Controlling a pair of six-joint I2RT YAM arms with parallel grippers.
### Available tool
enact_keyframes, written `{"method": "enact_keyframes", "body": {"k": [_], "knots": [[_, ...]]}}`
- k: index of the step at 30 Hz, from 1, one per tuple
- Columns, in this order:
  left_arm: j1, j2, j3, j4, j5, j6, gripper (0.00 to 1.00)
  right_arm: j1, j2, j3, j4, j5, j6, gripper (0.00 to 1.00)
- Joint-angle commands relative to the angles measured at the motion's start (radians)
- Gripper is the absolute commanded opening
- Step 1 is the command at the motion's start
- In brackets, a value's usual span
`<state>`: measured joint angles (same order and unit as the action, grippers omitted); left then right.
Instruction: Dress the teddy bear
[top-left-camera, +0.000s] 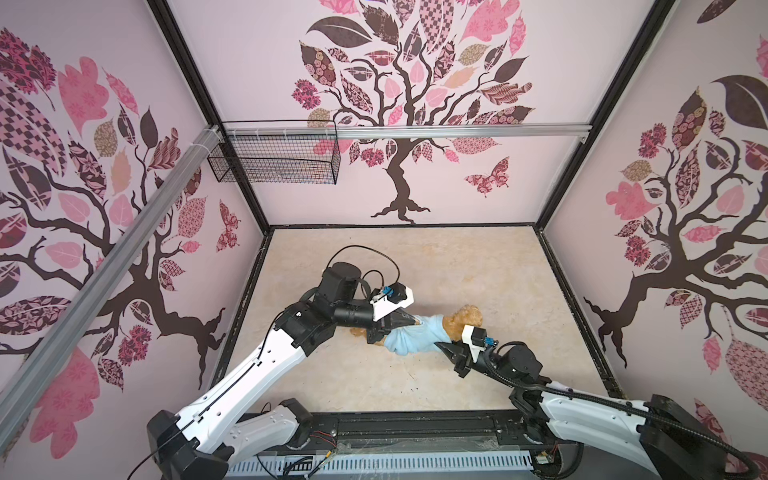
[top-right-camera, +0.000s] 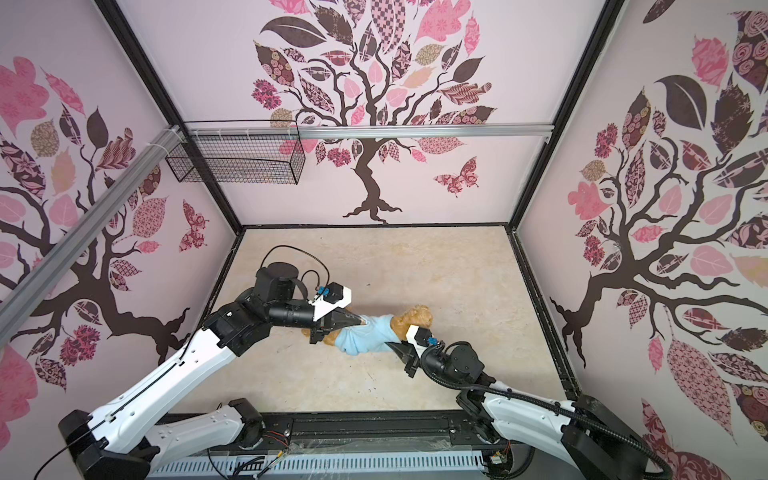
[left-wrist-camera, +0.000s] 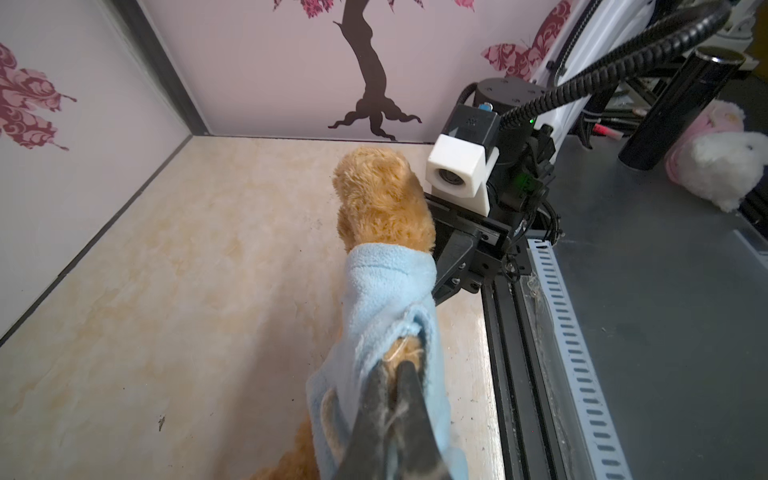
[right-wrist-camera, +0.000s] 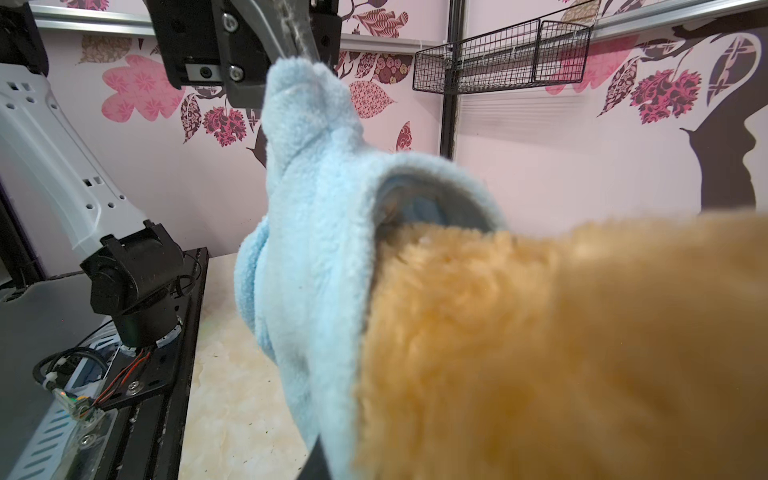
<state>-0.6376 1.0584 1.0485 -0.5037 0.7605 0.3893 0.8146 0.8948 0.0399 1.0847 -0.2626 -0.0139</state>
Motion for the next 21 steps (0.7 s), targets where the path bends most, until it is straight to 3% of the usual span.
{"method": "enact_keyframes", "body": {"k": [1, 7, 12, 17, 21], "knots": [[0.062, -0.063, -0.052, 0.183, 0.122, -0.156, 0.0, -0.01, -0.007, -0.017, 0.007, 0.074, 0.018, 0.07], [0.082, -0.089, -0.086, 0.266, 0.13, -0.239, 0.0, -0.011, -0.004, 0.012, -0.055, 0.02, -0.049, 0.07], [0.062, -0.049, -0.05, 0.028, 0.028, -0.029, 0.0, -0.011, 0.008, 0.073, -0.138, -0.065, -0.125, 0.08], [-0.036, -0.013, -0.001, -0.159, -0.13, 0.131, 0.21, -0.009, 0.029, 0.124, -0.209, -0.094, -0.19, 0.08], [-0.059, 0.012, 0.041, -0.184, -0.154, 0.121, 0.28, -0.009, 0.046, 0.137, -0.235, -0.108, -0.227, 0.08]]}}
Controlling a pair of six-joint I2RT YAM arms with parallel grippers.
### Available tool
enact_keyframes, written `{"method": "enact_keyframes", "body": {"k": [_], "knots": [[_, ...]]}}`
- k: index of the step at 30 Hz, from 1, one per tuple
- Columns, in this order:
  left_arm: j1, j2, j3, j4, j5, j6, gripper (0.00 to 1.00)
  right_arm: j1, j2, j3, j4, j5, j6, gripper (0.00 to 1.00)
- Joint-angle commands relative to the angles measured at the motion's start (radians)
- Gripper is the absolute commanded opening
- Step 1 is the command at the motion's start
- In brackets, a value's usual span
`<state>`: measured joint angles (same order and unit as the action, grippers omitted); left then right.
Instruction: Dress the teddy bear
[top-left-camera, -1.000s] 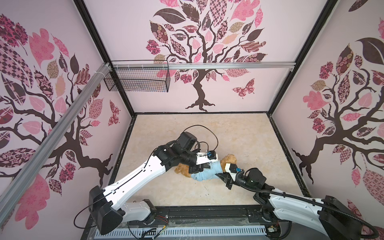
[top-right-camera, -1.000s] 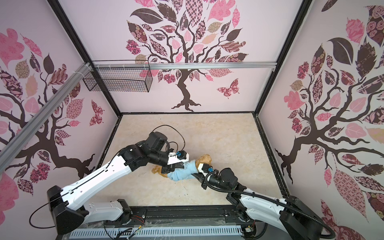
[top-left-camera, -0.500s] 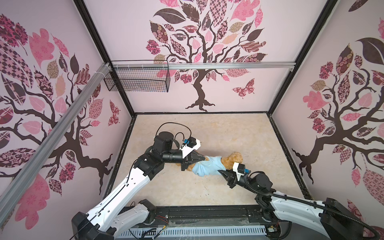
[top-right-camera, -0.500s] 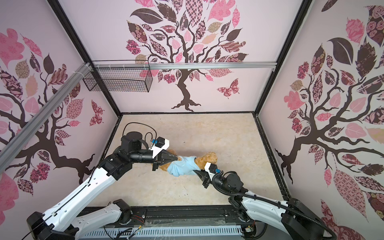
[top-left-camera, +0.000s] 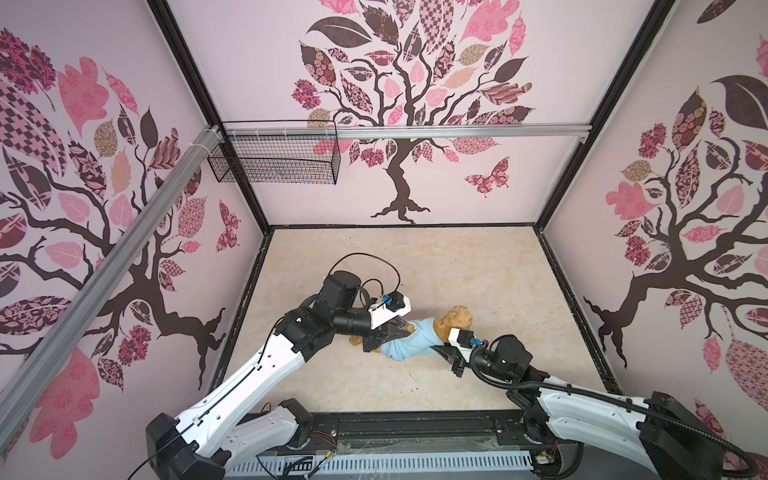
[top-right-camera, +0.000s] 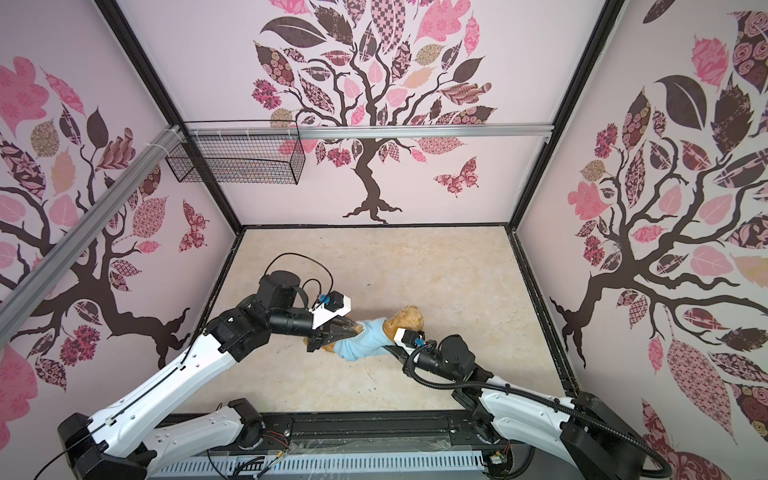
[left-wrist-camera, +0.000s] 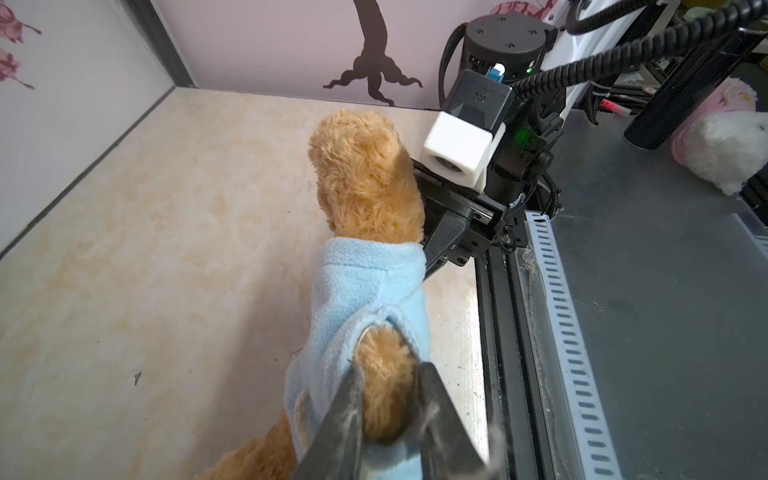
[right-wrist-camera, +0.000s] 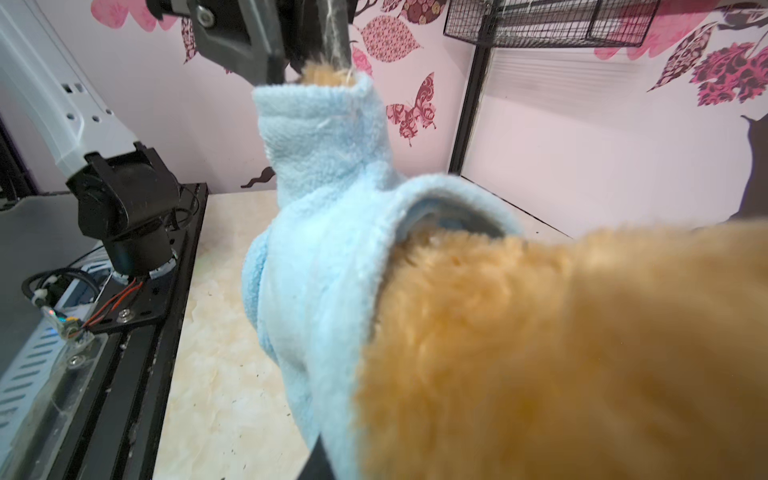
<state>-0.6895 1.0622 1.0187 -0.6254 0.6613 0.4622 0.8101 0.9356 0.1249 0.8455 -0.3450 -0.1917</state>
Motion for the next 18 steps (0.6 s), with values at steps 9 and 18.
{"method": "enact_keyframes", "body": {"k": [9, 18], "knots": [[-0.035, 0.072, 0.172, -0.175, -0.134, 0.058, 0.21, -0.005, 0.019, 0.048, 0.004, -0.025, -0.077, 0.08], [-0.073, 0.114, 0.207, -0.254, -0.192, 0.1, 0.23, -0.003, 0.023, 0.051, 0.012, -0.023, -0.073, 0.08]]}}
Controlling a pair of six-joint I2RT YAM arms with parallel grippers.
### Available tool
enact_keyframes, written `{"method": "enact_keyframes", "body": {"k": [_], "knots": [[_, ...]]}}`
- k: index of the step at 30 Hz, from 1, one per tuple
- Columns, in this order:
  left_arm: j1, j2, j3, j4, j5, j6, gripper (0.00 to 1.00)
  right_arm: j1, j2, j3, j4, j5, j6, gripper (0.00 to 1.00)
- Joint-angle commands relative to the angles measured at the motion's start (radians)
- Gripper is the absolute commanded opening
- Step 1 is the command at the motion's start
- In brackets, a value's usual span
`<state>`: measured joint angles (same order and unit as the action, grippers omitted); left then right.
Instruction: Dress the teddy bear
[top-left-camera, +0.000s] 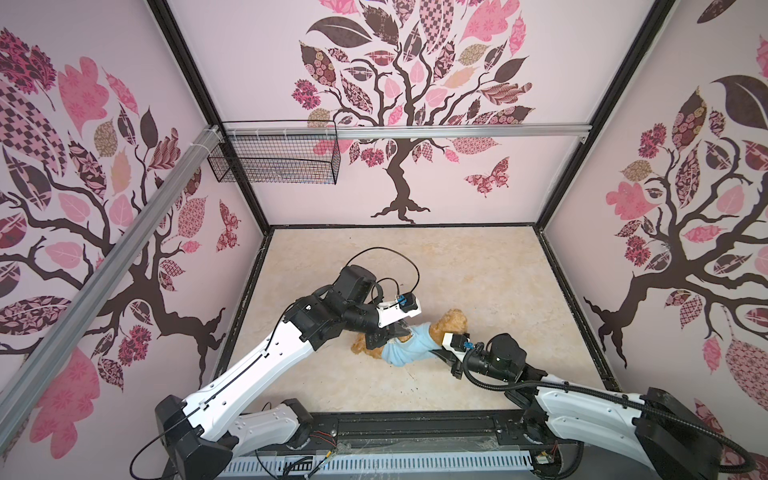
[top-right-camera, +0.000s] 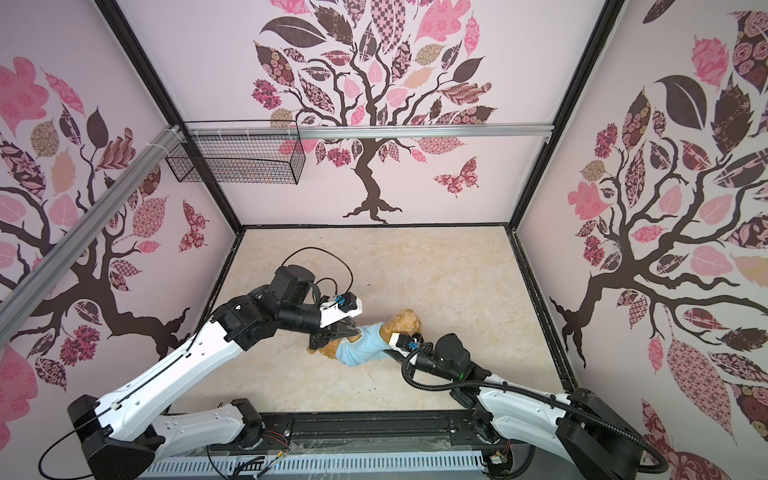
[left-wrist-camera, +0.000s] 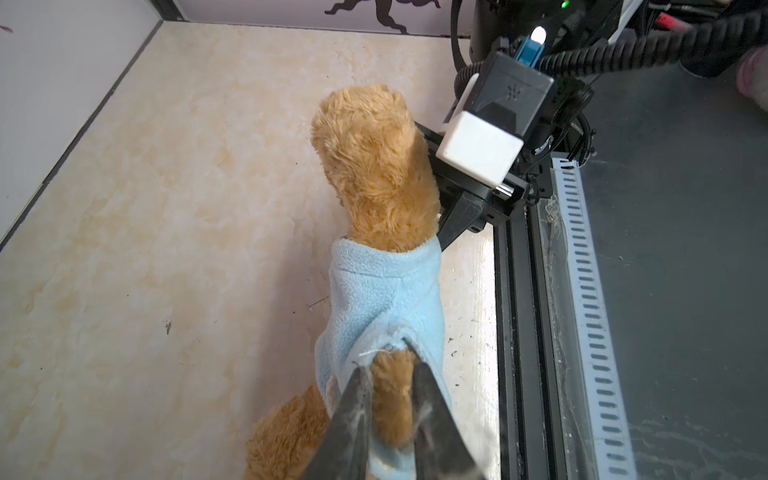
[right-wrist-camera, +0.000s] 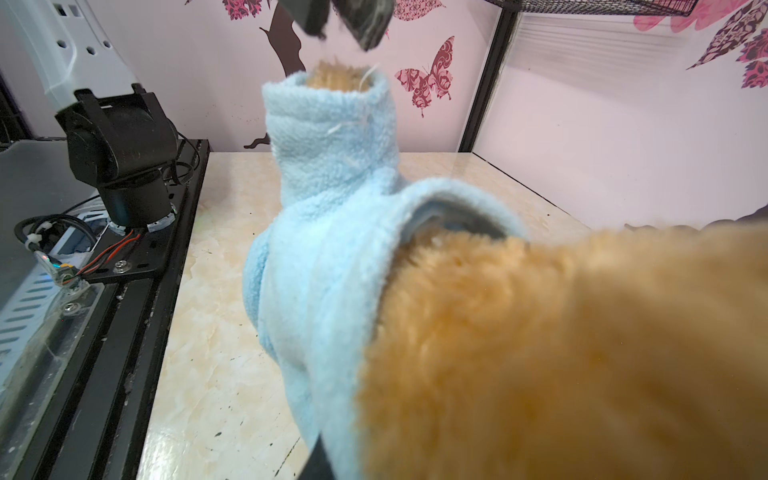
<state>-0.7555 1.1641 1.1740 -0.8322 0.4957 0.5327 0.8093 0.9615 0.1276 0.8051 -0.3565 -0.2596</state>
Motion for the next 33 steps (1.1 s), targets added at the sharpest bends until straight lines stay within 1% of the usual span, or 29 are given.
{"method": "enact_keyframes", "body": {"k": [1, 5, 9, 15, 21, 22, 24, 26, 28, 29, 30, 31, 33], "knots": [[-0.007, 0.018, 0.053, -0.049, -0.029, 0.031, 0.23, -0.004, -0.003, 0.049, 0.051, -0.01, -0.006, 0.08], [-0.007, 0.042, 0.062, -0.05, -0.065, 0.038, 0.24, -0.002, -0.007, 0.047, 0.054, -0.01, -0.001, 0.08], [-0.01, 0.073, 0.074, -0.063, -0.077, 0.041, 0.26, -0.004, -0.012, 0.043, 0.054, -0.012, 0.001, 0.08], [-0.023, 0.105, 0.077, -0.093, -0.074, 0.055, 0.33, -0.003, -0.013, 0.05, 0.058, -0.013, 0.009, 0.08], [-0.083, 0.177, 0.072, -0.132, -0.14, 0.071, 0.38, -0.004, 0.005, 0.085, 0.096, -0.026, 0.064, 0.08], [-0.094, 0.193, 0.071, -0.132, -0.15, 0.071, 0.37, -0.004, 0.013, 0.09, 0.119, -0.034, 0.083, 0.08], [-0.11, 0.218, 0.077, -0.131, -0.155, 0.071, 0.3, -0.004, 0.028, 0.098, 0.148, -0.042, 0.111, 0.08], [-0.113, 0.217, 0.091, -0.116, -0.147, 0.052, 0.15, -0.004, 0.036, 0.093, 0.145, -0.029, 0.124, 0.08], [-0.11, 0.184, 0.1, -0.085, -0.108, 0.031, 0.04, -0.004, 0.028, 0.07, 0.121, 0.026, 0.126, 0.08], [-0.102, 0.149, 0.097, -0.051, -0.078, 0.006, 0.0, -0.004, 0.019, 0.054, 0.102, 0.062, 0.131, 0.08], [-0.09, 0.113, 0.085, 0.0, -0.035, -0.028, 0.0, -0.004, 0.012, 0.038, 0.09, 0.094, 0.136, 0.07], [-0.061, 0.065, 0.058, 0.079, 0.04, -0.08, 0.0, -0.003, 0.004, 0.017, 0.088, 0.123, 0.148, 0.07], [0.016, -0.038, -0.035, 0.32, 0.208, -0.251, 0.0, -0.003, -0.01, -0.026, 0.106, 0.169, 0.188, 0.07]]}}
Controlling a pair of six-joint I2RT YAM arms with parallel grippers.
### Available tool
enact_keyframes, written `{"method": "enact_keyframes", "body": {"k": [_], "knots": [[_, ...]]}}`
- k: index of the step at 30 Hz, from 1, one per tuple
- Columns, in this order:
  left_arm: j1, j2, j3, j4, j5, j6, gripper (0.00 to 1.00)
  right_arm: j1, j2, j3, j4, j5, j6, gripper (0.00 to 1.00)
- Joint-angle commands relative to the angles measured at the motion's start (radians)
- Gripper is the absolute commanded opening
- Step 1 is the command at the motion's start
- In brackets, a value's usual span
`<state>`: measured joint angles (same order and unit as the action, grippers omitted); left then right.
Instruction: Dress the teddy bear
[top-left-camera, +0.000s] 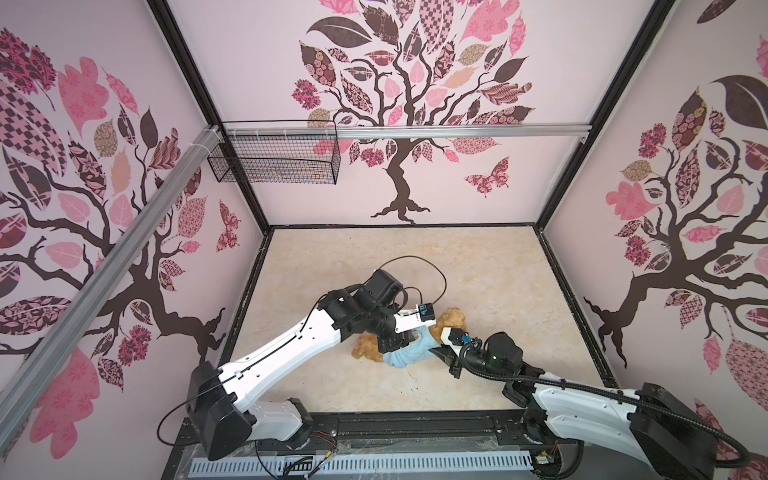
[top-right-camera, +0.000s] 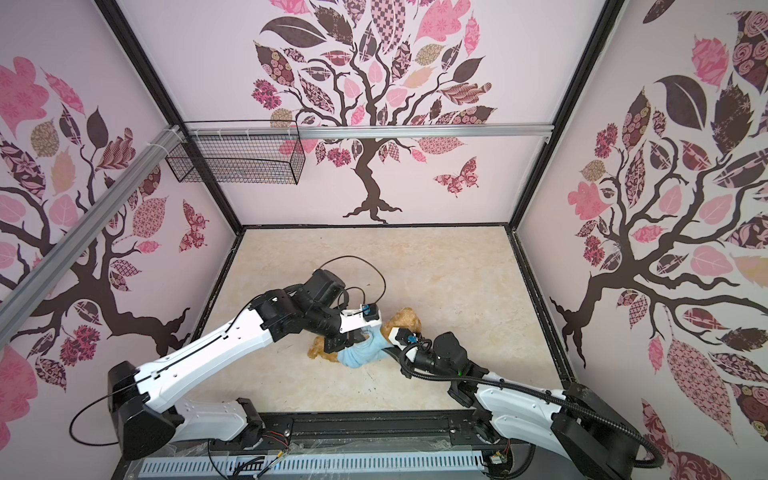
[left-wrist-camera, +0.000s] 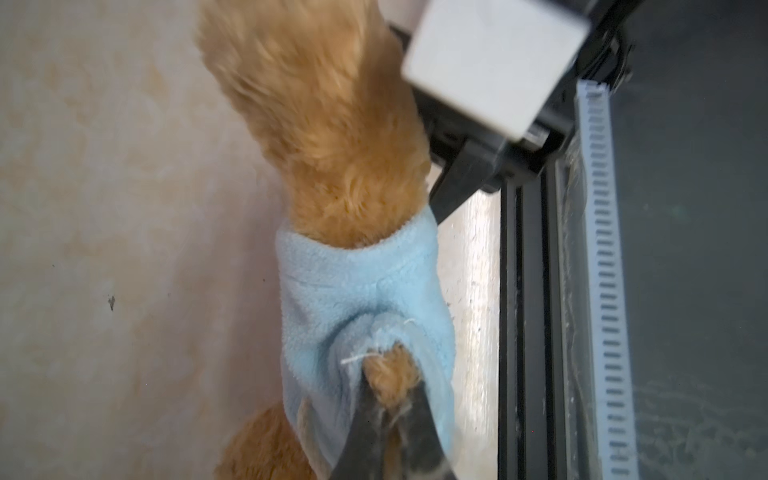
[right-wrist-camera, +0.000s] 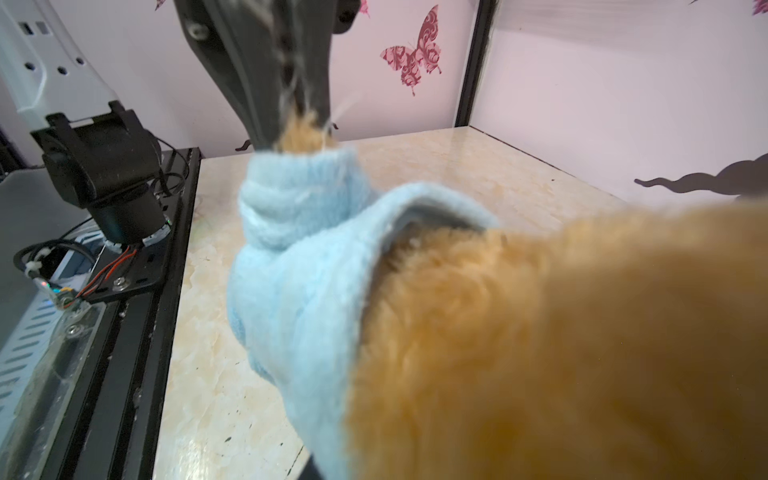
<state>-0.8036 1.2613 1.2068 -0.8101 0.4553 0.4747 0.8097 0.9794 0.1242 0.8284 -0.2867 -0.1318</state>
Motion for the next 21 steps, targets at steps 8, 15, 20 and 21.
{"method": "enact_keyframes", "body": {"k": [8, 15, 20, 21], "knots": [[0.275, -0.288, -0.375, 1.093, 0.439, -0.835, 0.0, -0.005, -0.037, -0.115, 0.182, 0.186, 0.161, 0.07], [0.16, -0.242, -0.256, 0.53, 0.258, -0.329, 0.0, -0.004, 0.03, -0.006, 0.044, 0.12, 0.068, 0.08], [0.106, -0.162, -0.187, 0.266, 0.18, -0.137, 0.16, -0.004, 0.031, 0.03, -0.011, 0.075, -0.014, 0.08], [0.106, -0.155, -0.179, 0.239, 0.181, -0.117, 0.22, -0.004, 0.024, 0.031, -0.012, 0.06, -0.031, 0.08]]}}
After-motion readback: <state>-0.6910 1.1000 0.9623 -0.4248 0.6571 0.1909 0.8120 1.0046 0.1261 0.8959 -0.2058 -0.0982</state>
